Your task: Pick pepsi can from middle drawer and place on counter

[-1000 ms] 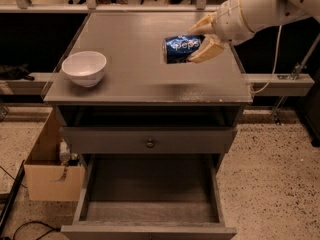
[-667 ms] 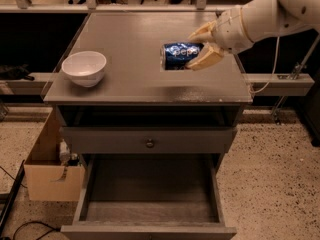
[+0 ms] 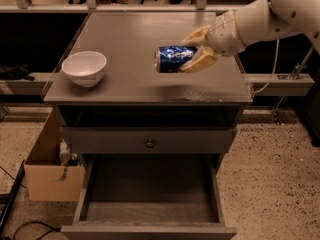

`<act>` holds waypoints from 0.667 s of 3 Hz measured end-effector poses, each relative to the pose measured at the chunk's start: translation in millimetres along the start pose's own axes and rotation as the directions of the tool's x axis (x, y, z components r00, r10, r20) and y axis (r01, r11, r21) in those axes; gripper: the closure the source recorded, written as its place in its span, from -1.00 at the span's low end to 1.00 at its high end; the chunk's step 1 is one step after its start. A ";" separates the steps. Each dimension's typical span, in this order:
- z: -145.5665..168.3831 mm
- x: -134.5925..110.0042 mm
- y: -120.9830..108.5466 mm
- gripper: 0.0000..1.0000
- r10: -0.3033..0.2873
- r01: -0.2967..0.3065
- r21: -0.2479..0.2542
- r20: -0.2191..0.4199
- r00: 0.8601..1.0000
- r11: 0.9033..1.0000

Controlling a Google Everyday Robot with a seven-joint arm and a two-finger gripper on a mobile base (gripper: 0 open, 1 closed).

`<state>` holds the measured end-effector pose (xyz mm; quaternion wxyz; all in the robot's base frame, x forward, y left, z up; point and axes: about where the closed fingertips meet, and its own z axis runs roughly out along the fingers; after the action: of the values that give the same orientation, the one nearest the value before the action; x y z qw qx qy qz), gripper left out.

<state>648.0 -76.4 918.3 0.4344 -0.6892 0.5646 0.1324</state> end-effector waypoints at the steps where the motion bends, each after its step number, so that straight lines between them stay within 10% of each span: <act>1: 13.4 11.2 -11.8 1.00 0.010 -0.010 -0.020 -0.010 1.000 1.000; 2: 21.3 23.4 -14.0 1.00 0.028 -0.029 -0.030 -0.022 0.999 0.999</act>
Offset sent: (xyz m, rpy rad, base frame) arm 0.0366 -0.0082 -0.0320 -0.0310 0.0594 -0.0251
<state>674.8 -76.2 896.3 0.4158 -0.6891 0.5769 0.1397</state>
